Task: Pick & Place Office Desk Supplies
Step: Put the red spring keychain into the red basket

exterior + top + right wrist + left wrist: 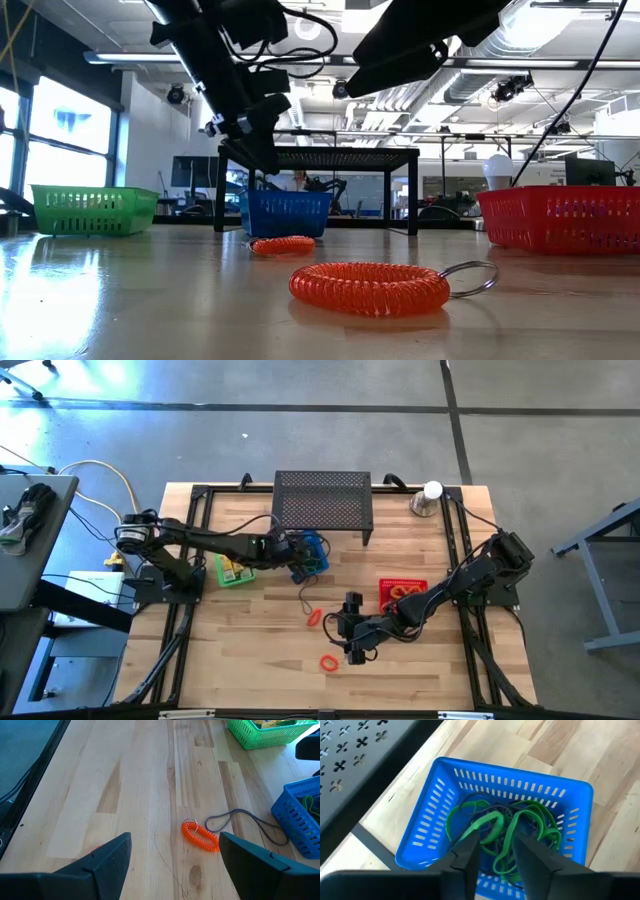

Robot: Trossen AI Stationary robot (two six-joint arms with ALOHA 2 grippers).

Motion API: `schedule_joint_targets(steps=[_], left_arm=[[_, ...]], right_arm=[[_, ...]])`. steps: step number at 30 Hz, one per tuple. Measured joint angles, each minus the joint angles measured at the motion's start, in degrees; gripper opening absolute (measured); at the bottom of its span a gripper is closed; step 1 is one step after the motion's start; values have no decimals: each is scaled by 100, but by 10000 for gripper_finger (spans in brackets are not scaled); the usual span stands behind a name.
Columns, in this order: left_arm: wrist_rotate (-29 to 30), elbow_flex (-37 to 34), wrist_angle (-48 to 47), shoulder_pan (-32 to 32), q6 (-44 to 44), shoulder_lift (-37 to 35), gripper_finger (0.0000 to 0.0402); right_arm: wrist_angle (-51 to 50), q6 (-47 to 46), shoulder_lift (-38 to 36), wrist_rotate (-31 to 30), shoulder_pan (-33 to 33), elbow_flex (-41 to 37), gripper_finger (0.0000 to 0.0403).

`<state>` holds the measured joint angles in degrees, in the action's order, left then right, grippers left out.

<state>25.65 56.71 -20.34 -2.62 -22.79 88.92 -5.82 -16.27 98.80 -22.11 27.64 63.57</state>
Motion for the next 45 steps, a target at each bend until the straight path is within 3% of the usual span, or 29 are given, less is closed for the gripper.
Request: schedule_joint_targets(steps=[4,8,13,18,26,32,45], left_arm=[[2,0,-3,32,100,-17,137],[19,0,-7,287,847,-204,142],[-3,2,19,1021,1659,-561,142],[-64,2,-42,1822,1779,-591,142],[-1091,-104,-190,2531,1415,-466,142],[-1053,-491,1459,2601,1580,-216,142],[-1075,-662,2448,2271,1395,841,142]], right_arm=[[0,0,0,0,0,0,290],[-34,0,0,0,0,0,290],[-176,-18,0,8,1,0,290],[-512,-262,0,109,67,0,290],[-541,-339,0,129,125,0,290],[-507,-323,0,129,107,0,290],[-581,-321,0,120,109,0,290]])
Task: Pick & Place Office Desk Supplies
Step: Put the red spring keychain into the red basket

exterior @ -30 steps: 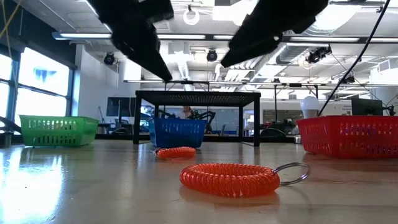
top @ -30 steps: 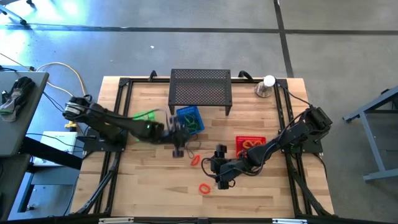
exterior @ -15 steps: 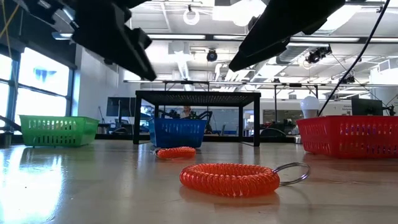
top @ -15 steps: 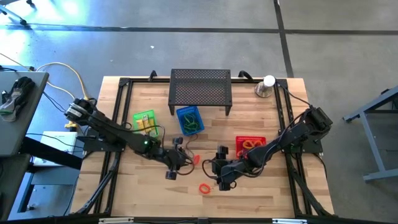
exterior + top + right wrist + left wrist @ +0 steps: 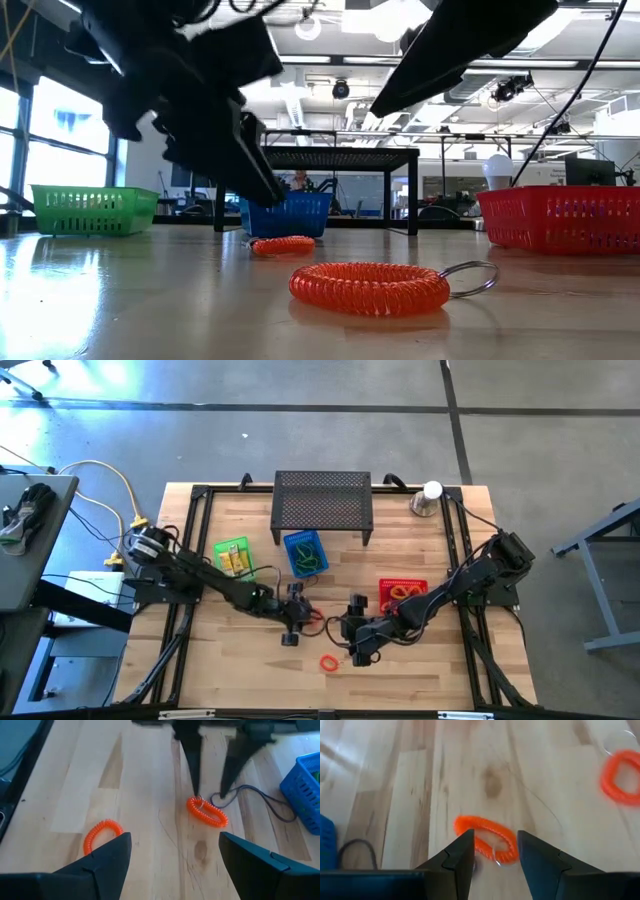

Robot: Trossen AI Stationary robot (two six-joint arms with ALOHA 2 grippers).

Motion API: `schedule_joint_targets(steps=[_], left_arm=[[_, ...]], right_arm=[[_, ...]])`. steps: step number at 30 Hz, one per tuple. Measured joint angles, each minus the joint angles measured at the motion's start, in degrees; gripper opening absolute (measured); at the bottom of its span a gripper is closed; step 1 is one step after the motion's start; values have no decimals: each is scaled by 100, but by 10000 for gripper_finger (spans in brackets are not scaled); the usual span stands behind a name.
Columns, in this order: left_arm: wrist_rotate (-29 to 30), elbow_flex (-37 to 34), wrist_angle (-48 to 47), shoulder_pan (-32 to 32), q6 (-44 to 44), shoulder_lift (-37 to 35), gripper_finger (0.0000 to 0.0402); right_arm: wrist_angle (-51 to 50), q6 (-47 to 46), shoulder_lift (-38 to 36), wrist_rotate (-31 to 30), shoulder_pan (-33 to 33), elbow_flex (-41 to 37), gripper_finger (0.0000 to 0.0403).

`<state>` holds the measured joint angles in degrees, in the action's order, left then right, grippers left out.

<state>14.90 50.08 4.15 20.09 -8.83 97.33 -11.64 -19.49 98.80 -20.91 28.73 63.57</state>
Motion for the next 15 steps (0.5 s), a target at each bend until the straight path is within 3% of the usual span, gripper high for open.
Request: schedule_joint_targets(steps=[4,15], left_arm=[[-8,-8,218,-72,-465,190,142],[-2,14,928,-3,-321,847,143]], right_arm=[[25,2,0,-9,0,0,290],[50,2,0,-6,-28,0,290]])
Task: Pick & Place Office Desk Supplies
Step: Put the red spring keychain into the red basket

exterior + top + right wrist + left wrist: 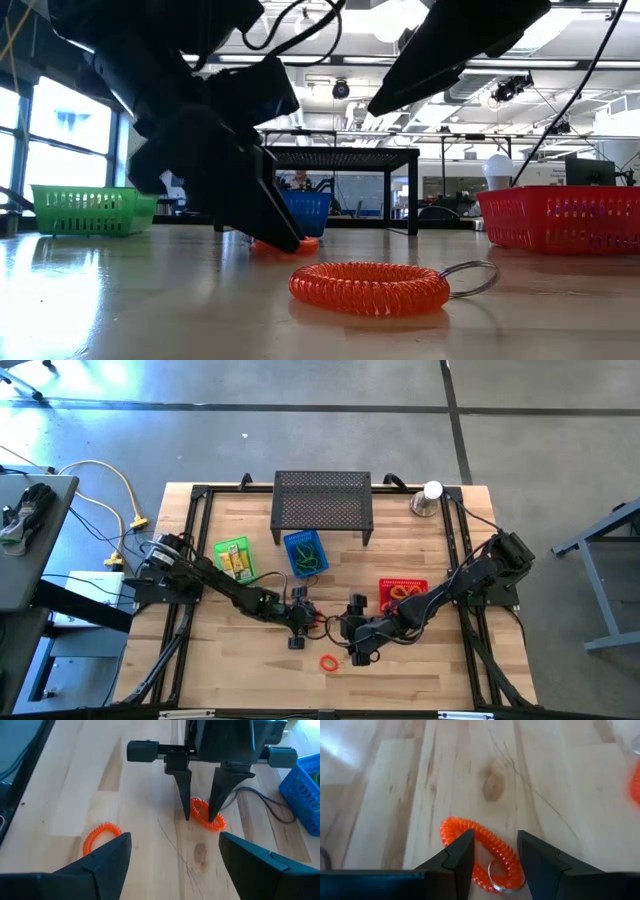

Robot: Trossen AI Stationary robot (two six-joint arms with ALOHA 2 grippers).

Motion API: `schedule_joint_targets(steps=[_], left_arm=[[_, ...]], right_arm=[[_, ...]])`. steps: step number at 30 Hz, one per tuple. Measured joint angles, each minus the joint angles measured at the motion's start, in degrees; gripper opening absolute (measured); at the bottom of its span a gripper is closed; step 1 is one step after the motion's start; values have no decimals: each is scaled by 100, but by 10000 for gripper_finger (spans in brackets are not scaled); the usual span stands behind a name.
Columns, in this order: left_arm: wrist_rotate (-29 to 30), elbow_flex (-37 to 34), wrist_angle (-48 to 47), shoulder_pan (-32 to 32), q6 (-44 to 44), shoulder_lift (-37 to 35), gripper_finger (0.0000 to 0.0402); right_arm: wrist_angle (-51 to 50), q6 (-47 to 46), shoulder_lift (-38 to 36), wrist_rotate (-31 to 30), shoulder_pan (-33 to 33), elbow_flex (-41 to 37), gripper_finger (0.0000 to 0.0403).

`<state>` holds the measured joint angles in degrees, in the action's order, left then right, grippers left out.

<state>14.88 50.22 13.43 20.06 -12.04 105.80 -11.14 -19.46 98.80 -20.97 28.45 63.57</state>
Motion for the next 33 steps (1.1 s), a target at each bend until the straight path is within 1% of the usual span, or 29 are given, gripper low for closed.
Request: schedule_joint_targets(steps=[6,10,12,15,19,20,23,27,30,33], left_arm=[[117,7,-53,-8,-320,130,143],[170,17,-386,-75,-629,194,141],[176,21,-520,-80,-738,225,133],[212,17,-562,-74,-848,264,101],[371,10,-556,-3,-808,225,27],[368,10,-567,7,-776,195,18],[307,0,-650,6,-706,0,15],[118,-33,-817,3,-686,-567,11],[-276,5,-641,8,-787,-1138,10],[-705,0,-628,9,-887,-1534,10]], right_arm=[[5,0,0,5,0,1,290],[-1,0,0,8,0,0,290],[-4,0,0,8,-1,0,290],[-2,0,0,2,0,0,290],[-1,0,0,3,0,0,290],[-2,0,0,2,0,1,290],[23,-6,0,10,0,0,290],[45,-24,0,12,0,2,290],[61,-24,0,13,0,1,290],[59,-22,0,13,0,2,290]])
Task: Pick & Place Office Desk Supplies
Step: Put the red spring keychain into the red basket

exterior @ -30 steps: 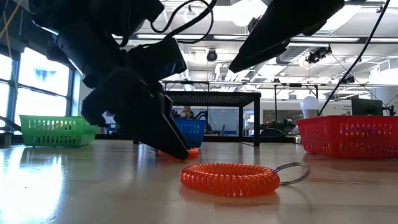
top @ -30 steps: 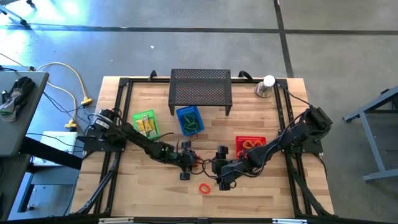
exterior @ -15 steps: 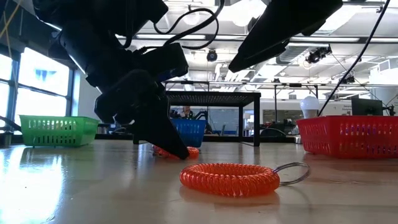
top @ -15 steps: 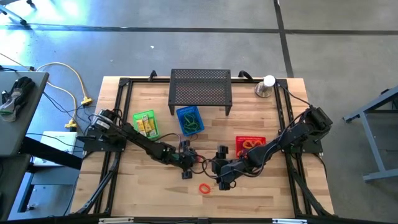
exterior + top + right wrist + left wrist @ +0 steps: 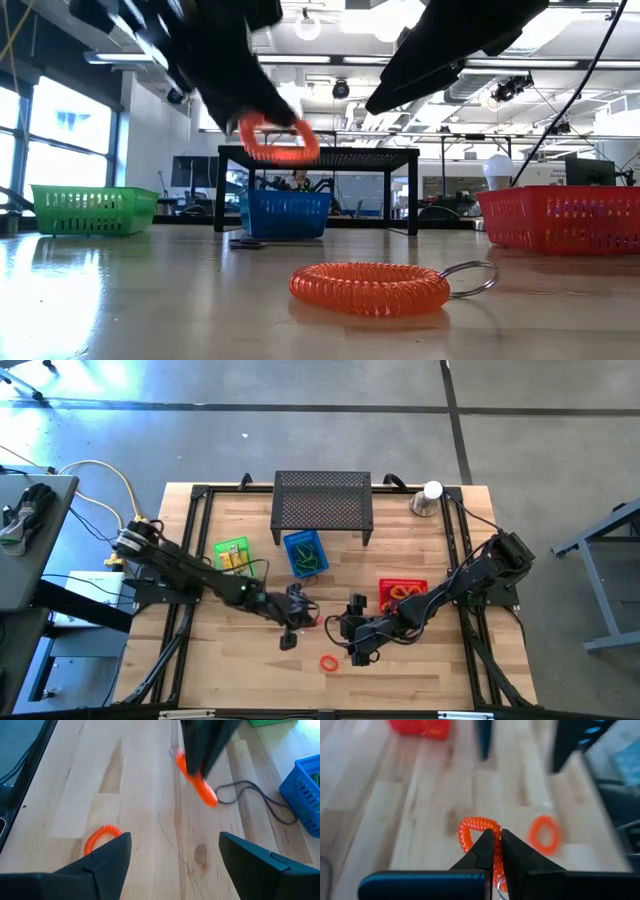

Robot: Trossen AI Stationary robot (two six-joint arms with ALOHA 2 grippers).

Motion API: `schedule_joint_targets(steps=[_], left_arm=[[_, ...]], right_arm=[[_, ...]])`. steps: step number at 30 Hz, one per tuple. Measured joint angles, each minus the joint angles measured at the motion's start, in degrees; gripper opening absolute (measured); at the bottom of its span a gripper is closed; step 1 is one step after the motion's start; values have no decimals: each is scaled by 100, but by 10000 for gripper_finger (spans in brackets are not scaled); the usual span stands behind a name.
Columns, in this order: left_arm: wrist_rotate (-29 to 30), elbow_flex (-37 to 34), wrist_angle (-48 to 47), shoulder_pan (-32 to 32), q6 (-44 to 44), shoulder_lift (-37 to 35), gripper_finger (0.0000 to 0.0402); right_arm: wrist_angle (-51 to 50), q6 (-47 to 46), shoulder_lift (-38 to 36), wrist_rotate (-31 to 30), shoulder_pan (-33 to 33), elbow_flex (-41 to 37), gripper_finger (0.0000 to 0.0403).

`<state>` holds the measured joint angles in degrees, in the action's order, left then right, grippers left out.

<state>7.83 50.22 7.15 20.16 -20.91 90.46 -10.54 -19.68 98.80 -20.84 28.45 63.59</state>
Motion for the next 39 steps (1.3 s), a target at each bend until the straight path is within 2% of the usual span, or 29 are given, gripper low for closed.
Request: schedule_joint_targets(steps=[6,12,18,26,29,32,39], left_arm=[[-98,2,327,191,-46,-355,9],[-258,2,606,293,-57,-329,9],[-255,4,698,221,-57,-328,9],[-242,6,709,160,-57,-328,9],[-249,7,709,160,-56,-328,9],[-249,7,707,160,-37,-328,9],[-247,11,702,160,-17,-328,9]], right_arm=[[36,32,0,-35,0,-1,290],[547,400,0,-647,0,-2,290],[1333,751,170,-372,-40,2,290],[1730,903,570,-238,-323,-4,282],[1785,903,577,-159,-354,-2,254],[1809,949,577,-147,-350,-2,209],[1810,1106,577,-142,-346,-2,58]])
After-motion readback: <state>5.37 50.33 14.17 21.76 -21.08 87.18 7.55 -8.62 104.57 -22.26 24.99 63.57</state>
